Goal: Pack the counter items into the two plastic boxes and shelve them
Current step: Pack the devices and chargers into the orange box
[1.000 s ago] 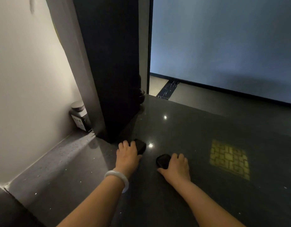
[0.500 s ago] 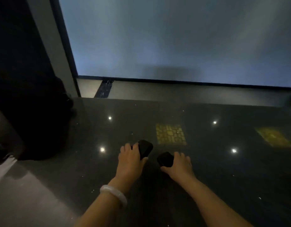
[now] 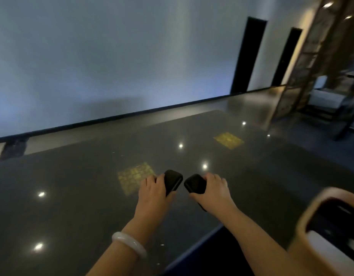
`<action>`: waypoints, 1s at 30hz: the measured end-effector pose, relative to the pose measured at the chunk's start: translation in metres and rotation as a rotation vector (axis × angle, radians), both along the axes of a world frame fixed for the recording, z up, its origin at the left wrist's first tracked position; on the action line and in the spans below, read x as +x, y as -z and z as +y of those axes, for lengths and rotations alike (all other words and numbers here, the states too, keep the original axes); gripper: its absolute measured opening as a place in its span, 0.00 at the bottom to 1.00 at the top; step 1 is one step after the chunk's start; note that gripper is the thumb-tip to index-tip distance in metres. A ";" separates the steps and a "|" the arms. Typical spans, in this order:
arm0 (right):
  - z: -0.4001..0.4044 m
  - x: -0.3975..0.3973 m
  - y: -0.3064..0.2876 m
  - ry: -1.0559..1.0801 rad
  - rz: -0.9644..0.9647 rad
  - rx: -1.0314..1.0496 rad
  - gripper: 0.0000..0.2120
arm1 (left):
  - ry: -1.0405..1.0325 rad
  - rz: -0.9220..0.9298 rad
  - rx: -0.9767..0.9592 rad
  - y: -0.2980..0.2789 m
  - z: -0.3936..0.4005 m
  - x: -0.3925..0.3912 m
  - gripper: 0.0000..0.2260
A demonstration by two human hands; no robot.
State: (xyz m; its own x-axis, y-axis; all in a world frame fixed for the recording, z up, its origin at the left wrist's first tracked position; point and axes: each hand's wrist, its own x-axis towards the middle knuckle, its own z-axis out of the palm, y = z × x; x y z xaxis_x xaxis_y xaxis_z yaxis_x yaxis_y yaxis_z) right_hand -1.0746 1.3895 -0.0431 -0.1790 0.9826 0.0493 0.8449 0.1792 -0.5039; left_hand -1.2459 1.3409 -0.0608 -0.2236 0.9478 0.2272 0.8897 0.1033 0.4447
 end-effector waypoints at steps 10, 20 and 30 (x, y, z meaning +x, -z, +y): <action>-0.035 0.250 -0.017 0.373 0.008 0.019 0.32 | 0.401 0.010 0.104 -0.015 0.029 0.236 0.26; -0.059 0.364 0.008 0.647 0.144 0.012 0.29 | 0.730 0.009 0.077 -0.005 0.060 0.352 0.24; -0.011 0.380 0.026 0.812 0.252 -0.019 0.37 | 0.888 0.079 0.102 0.011 0.135 0.380 0.27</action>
State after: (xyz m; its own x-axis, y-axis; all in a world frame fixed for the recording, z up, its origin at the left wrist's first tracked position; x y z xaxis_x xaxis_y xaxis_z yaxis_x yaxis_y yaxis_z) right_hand -0.6948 1.3786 -0.0695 0.5963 0.8024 -0.0247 0.5700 -0.4449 -0.6908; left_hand -0.8663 1.4755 -0.0714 0.6022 0.7384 0.3035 0.6512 -0.6743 0.3483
